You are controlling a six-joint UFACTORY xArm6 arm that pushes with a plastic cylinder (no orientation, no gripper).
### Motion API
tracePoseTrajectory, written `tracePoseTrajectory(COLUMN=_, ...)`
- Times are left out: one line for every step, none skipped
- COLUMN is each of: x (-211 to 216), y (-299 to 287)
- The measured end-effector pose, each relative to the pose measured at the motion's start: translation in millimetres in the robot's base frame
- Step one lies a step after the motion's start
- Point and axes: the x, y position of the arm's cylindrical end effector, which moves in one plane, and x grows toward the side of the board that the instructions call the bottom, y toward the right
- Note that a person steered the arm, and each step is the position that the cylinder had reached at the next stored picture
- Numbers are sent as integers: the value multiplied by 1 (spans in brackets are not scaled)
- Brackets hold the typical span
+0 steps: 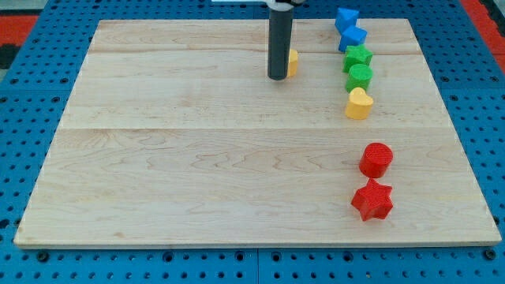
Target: Place your arm in between the green circle and yellow heart
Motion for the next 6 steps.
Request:
tracePoseTrajectory(x=3, y=0)
tracePoseTrajectory(x=21, y=10)
tracePoseTrajectory(x=22, y=54)
tracePoseTrajectory(x=35, y=74)
tracePoseTrajectory(x=41, y=80)
tracePoseTrajectory(x=50, y=92)
